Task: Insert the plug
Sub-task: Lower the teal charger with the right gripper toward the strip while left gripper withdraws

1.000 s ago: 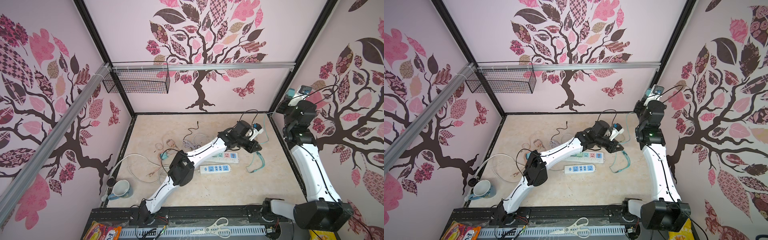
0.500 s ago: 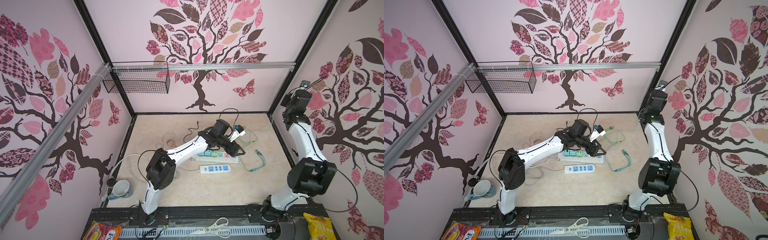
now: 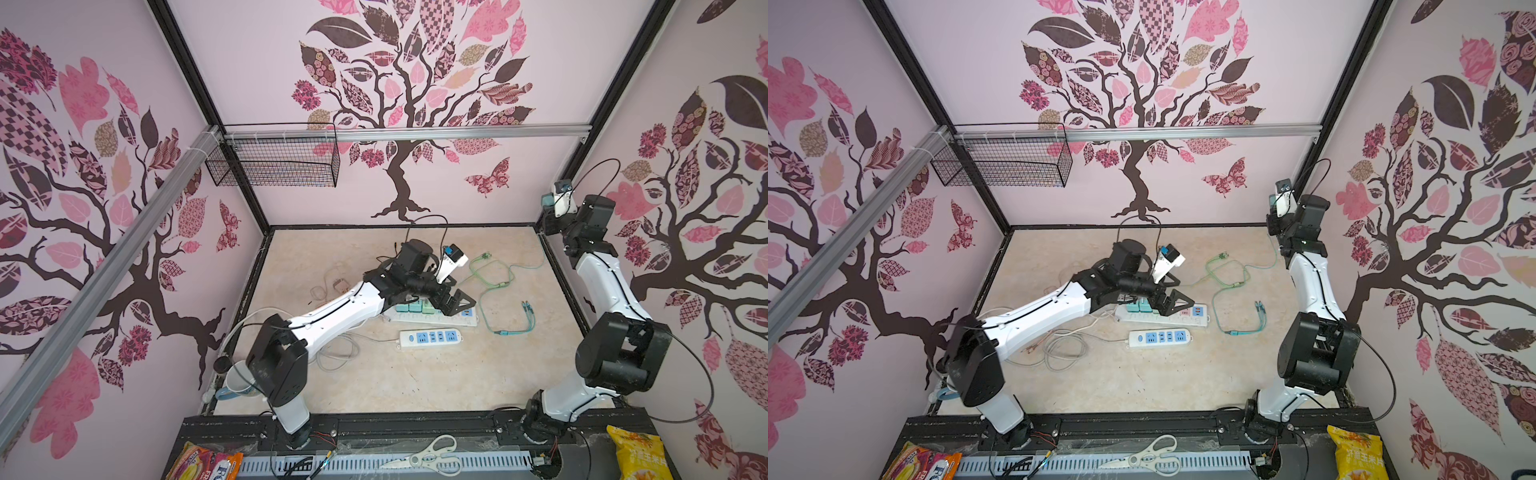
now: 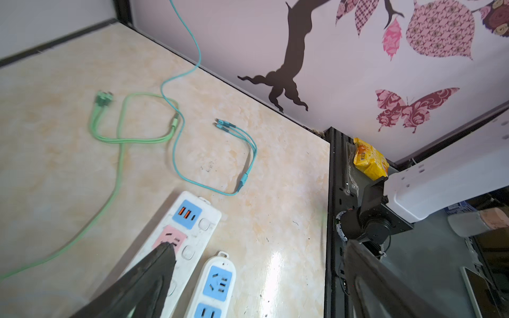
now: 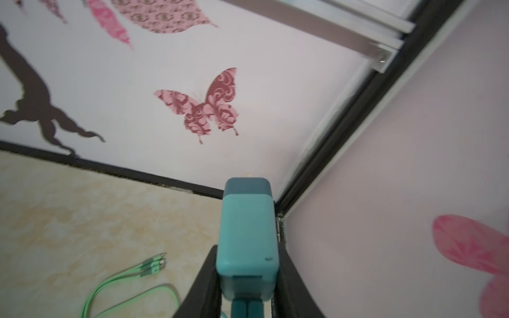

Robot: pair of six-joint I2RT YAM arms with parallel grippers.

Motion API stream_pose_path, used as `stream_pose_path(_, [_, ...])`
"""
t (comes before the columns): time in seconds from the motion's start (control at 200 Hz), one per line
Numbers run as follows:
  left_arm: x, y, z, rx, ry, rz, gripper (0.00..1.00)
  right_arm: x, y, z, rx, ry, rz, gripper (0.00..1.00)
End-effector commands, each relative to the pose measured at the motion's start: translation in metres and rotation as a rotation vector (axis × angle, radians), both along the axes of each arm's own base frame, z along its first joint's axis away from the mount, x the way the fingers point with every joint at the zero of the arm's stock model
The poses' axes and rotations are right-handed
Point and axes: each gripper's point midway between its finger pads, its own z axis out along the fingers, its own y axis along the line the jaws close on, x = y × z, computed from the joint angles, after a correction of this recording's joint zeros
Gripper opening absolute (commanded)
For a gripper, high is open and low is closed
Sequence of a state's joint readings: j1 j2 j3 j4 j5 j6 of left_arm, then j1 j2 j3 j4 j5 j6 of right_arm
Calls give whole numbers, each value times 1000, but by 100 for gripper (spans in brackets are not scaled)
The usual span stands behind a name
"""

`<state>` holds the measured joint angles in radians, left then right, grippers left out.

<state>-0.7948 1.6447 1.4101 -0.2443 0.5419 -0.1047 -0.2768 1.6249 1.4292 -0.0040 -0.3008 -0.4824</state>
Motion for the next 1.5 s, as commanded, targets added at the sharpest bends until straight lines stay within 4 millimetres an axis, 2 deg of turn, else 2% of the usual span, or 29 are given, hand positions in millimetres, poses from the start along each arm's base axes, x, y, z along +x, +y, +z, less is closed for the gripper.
stream_pose_path(0.0, [24, 42, 20, -45, -45, 211, 98, -24, 56, -28, -34, 87, 339, 0])
stream_pose_path(0.145, [49, 115, 21, -35, -54, 496, 98, -37, 90, -63, -108, 203, 498, 0])
stream_pose_path(0.26, [64, 178, 10, 25, -54, 750, 98, -45, 112, -97, -179, 371, 560, 0])
stream_pose_path(0.31, [70, 213, 3, 82, -59, 910, 98, -49, 120, -108, -200, 438, 585, 0])
stream_pose_path(0.38, [71, 254, -5, 161, -69, 1094, 98, -57, 134, -120, -208, 504, 618, 0])
stream_pose_path(0.475, [64, 284, -9, 193, -90, 1208, 98, -69, 151, -133, -243, 570, 665, 0])
stream_pose_path(0.595, [55, 300, -7, 141, -131, 1268, 98, -86, 172, -147, -316, 646, 708, 0])
stream_pose_path(0.705, [46, 324, 0, 55, -145, 1389, 98, -95, 185, -153, -359, 680, 725, 0])
stream_pose_path(0.835, [37, 341, -2, 59, -146, 1458, 98, -107, 199, -162, -433, 715, 741, 0])
stream_pose_path(0.945, [33, 345, -6, 83, -159, 1454, 98, -123, 212, -171, -488, 763, 768, 0])
stream_pose_path(1.131, [27, 346, -7, 52, -171, 1442, 98, -137, 225, -179, -564, 831, 774, 0])
stream_pose_path(1.236, [21, 358, -6, 24, -192, 1497, 98, -151, 238, -185, -604, 892, 780, 0])
stream_pose_path(1.336, [16, 370, -3, 30, -214, 1553, 98, -167, 241, -188, -636, 944, 778, 0])
stream_pose_path(1.496, [12, 358, 7, -7, -241, 1456, 98, -181, 249, -186, -725, 952, 809, 0])
